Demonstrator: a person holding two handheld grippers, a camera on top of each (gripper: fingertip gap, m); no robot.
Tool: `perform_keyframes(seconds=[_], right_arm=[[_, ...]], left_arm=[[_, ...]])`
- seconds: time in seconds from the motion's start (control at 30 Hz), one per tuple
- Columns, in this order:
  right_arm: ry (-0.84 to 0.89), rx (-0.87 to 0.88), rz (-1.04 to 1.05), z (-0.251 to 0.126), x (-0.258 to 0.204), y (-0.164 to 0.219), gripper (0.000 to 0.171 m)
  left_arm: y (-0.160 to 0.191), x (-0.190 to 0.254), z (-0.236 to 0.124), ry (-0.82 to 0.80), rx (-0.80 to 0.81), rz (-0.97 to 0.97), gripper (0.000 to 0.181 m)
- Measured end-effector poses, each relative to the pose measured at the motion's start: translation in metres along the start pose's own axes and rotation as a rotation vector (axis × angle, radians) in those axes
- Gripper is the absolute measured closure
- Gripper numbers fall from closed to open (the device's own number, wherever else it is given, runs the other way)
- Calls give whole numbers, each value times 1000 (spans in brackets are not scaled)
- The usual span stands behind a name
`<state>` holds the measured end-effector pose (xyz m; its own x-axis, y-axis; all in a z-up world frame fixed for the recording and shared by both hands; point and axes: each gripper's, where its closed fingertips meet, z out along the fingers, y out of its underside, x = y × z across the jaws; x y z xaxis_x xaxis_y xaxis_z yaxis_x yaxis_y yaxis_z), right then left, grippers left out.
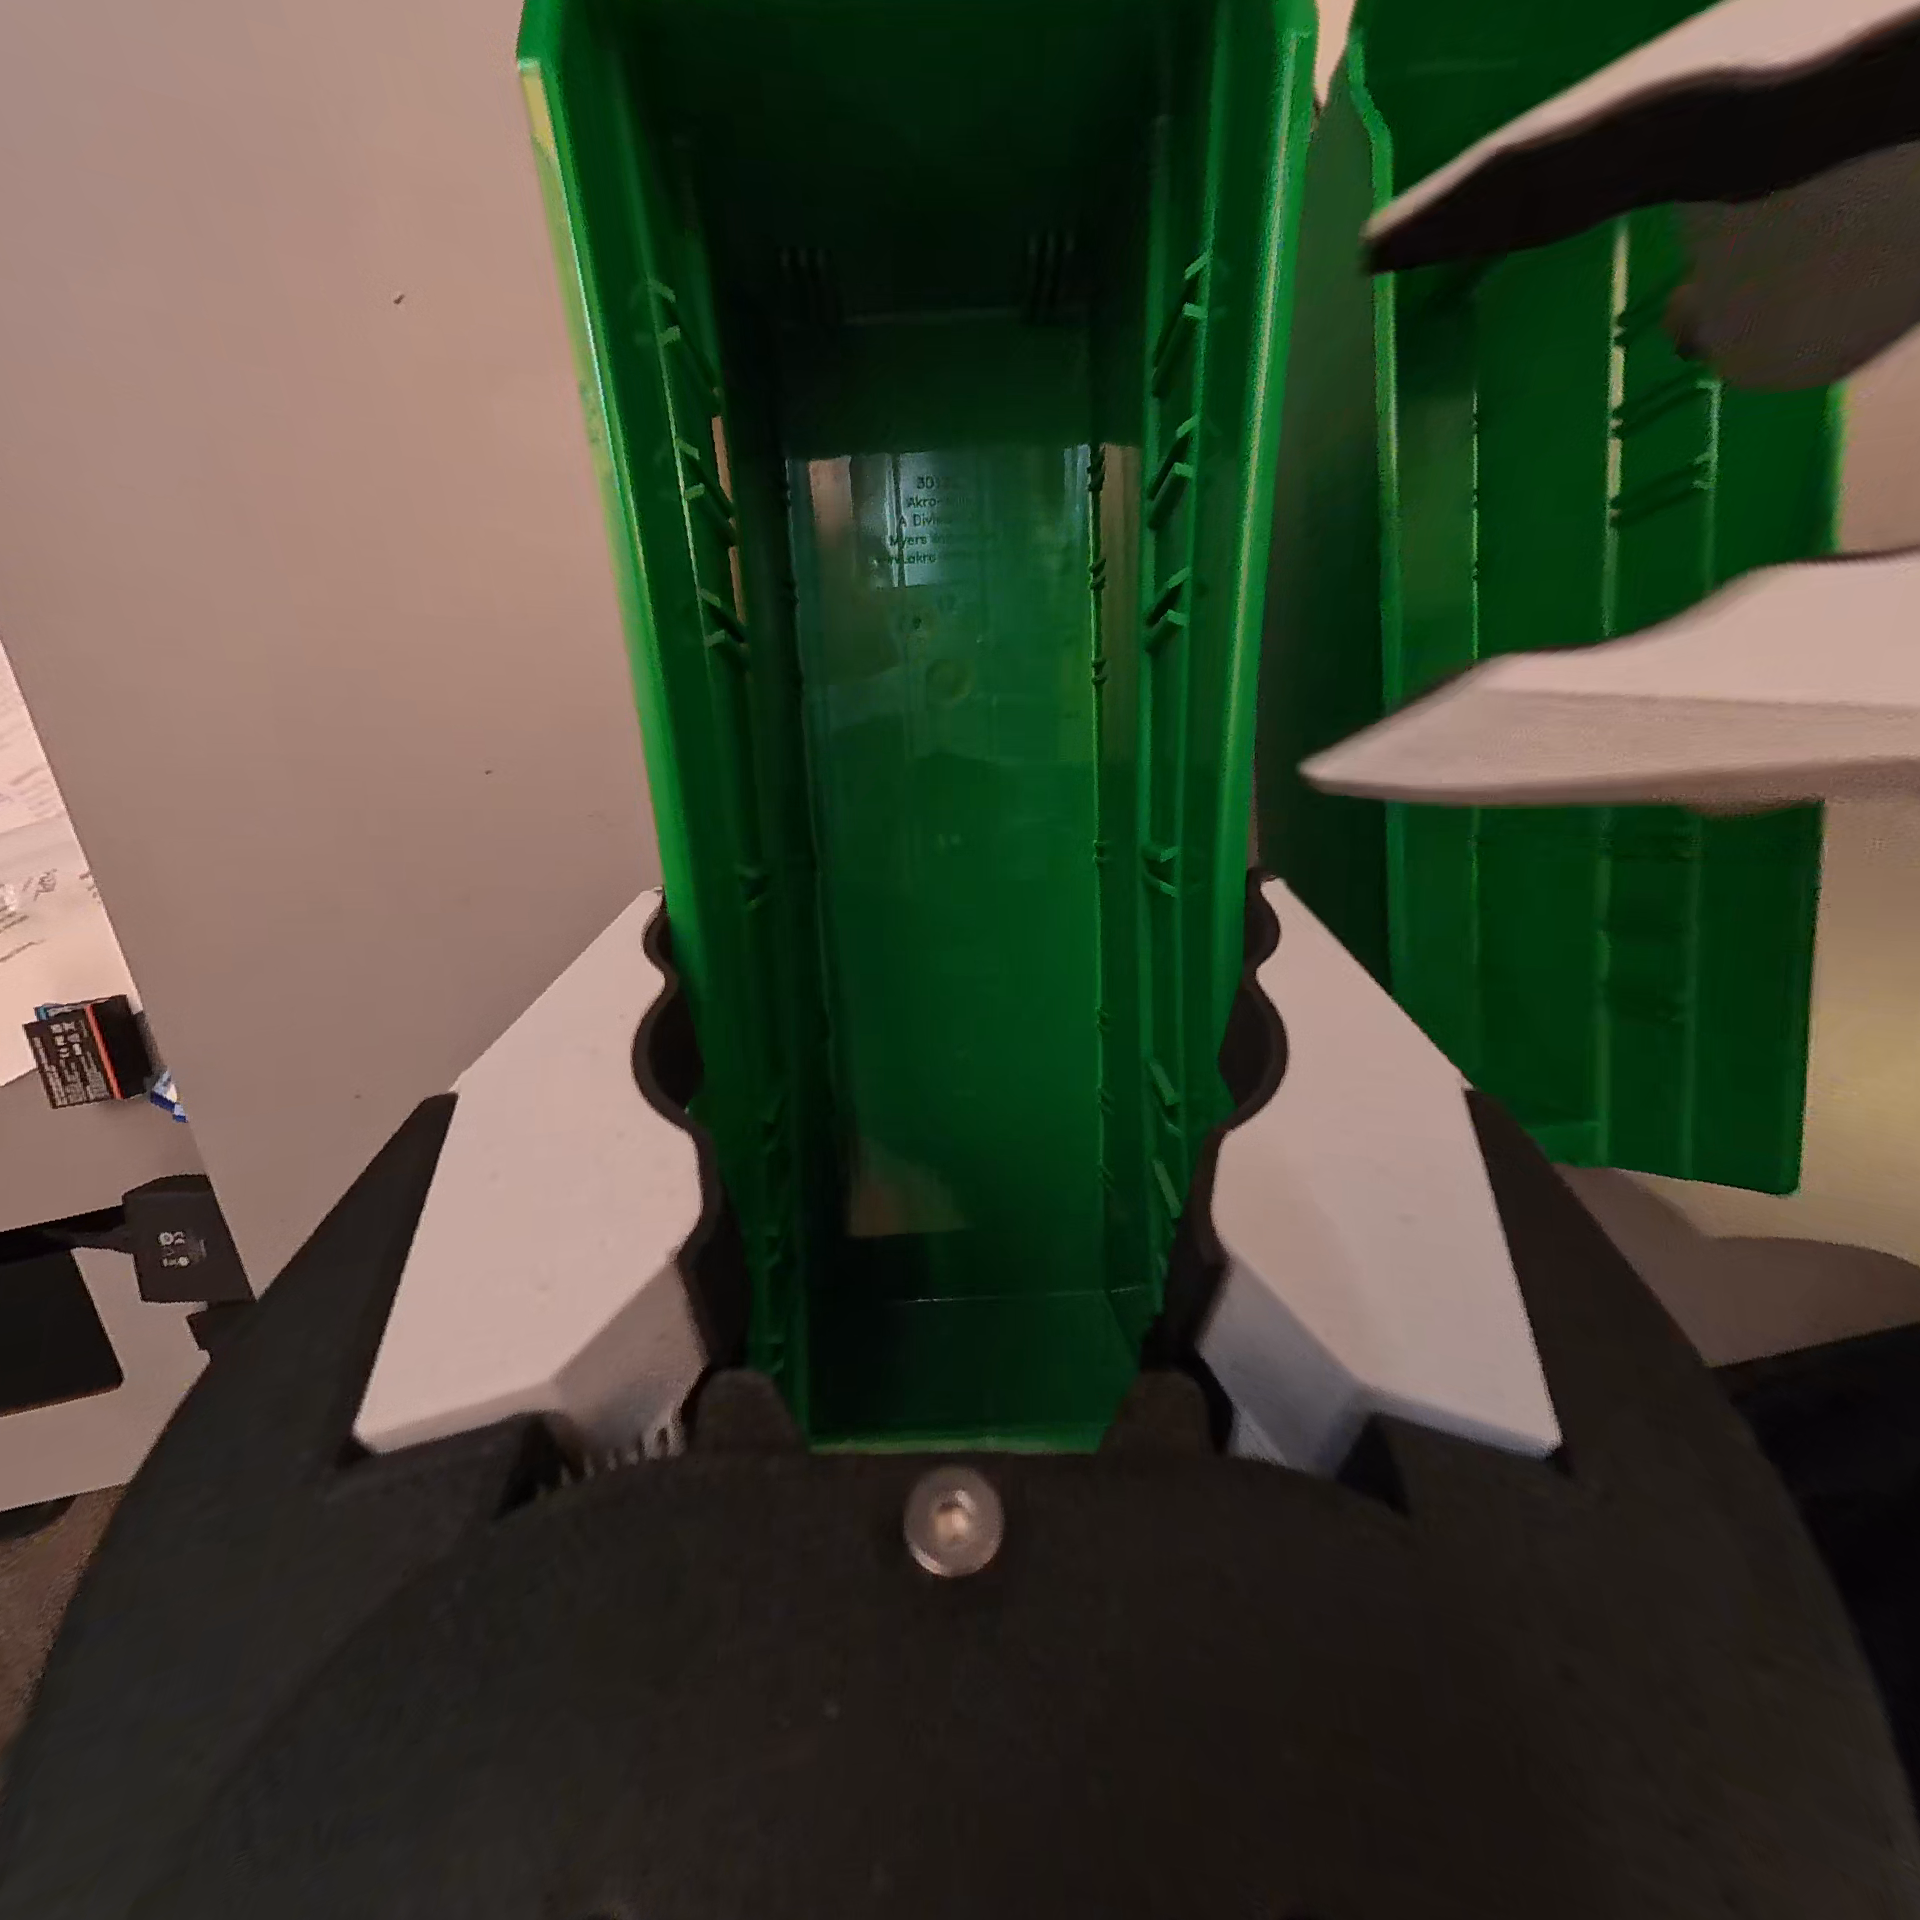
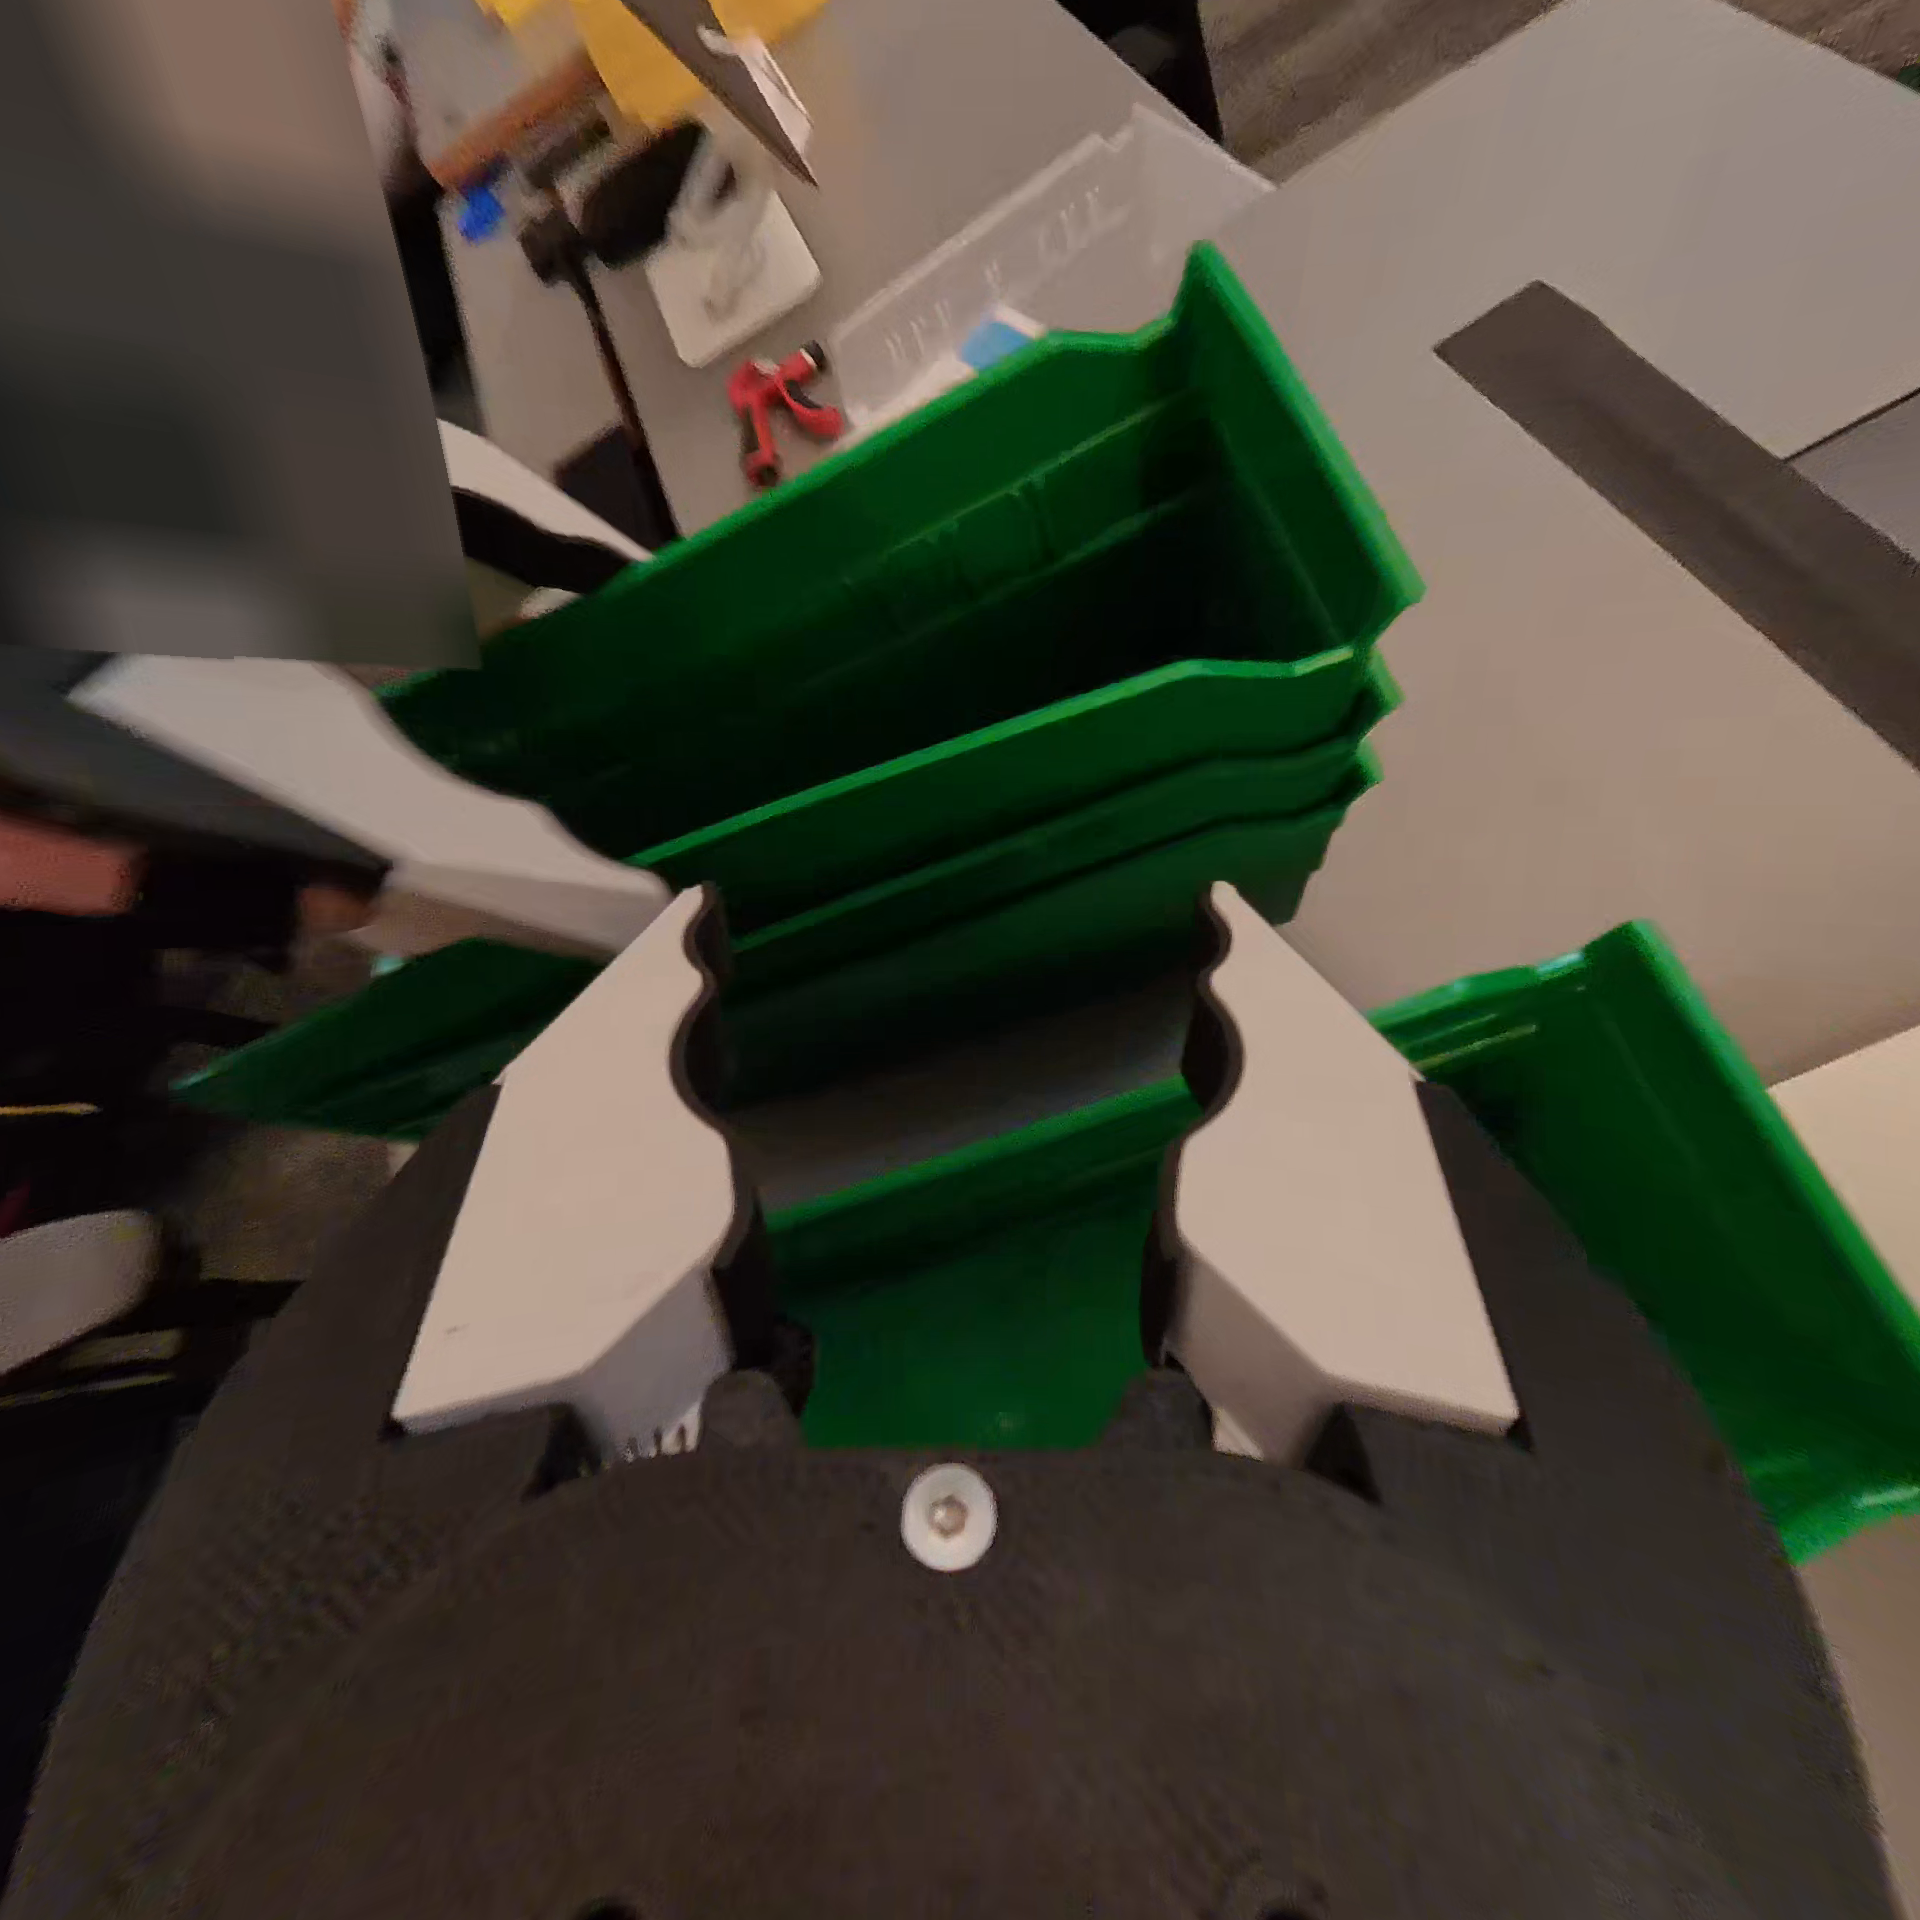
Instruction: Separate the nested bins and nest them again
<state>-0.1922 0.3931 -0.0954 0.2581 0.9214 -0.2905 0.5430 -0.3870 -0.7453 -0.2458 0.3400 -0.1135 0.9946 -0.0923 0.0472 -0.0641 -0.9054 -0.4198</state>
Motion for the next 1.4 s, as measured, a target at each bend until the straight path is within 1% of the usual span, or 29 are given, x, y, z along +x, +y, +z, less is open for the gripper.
perform_keyframes(seconds=[0.07,0.2,0.23,0.27,0.33,0.5,0.6,0.7,0.8,0.9,0.93,0.97,1.07,1.1,1.17,1.27,1.33,1.4], right_arm=[[36,-57,-37,16,8,7,86],[28,-122,-60,28,5,14,86],[42,-154,-80,31,6,17,88],[54,-181,-107,34,6,21,94],[34,-209,-100,39,3,26,100],[7,-258,-84,44,2,26,97],[-39,-234,-55,44,-4,21,105],[-69,-166,-22,35,-2,5,104],[-101,-112,-14,27,11,-11,100],[-96,-157,-88,31,25,-8,95],[-91,-166,-130,33,29,-6,99],[-100,-179,-166,35,30,-3,98],[-153,-134,-252,35,22,-8,104],[-149,-120,-297,33,20,-10,107],[-126,-103,-371,31,18,-13,106],[-109,-71,-405,26,17,-20,110],[-122,-57,-394,23,15,-20,109],[-127,-42,-379,21,15,-20,113]], left_arm=[[0,2,-2,8,12,-5,80],[5,-4,-1,-32,-4,19,81],[7,-4,1,-40,-9,23,83],[8,-4,2,-39,-10,21,86],[11,-6,4,-47,-13,19,86],[12,-9,3,-37,1,3,88],[13,-13,2,-4,16,-34,86],[14,-13,-1,56,21,-68,81],[18,-16,-2,52,12,-44,80],[24,-15,-3,46,2,11,80],[25,-14,-4,50,8,21,81],[25,-13,-5,53,14,28,81],[25,-13,-7,63,31,33,82],[26,-13,-8,67,31,38,82],[26,-13,-10,66,30,51,81],[26,-14,-12,70,36,53,81],[26,-13,-13,84,39,47,81],[27,-13,-13,80,37,56,80]])
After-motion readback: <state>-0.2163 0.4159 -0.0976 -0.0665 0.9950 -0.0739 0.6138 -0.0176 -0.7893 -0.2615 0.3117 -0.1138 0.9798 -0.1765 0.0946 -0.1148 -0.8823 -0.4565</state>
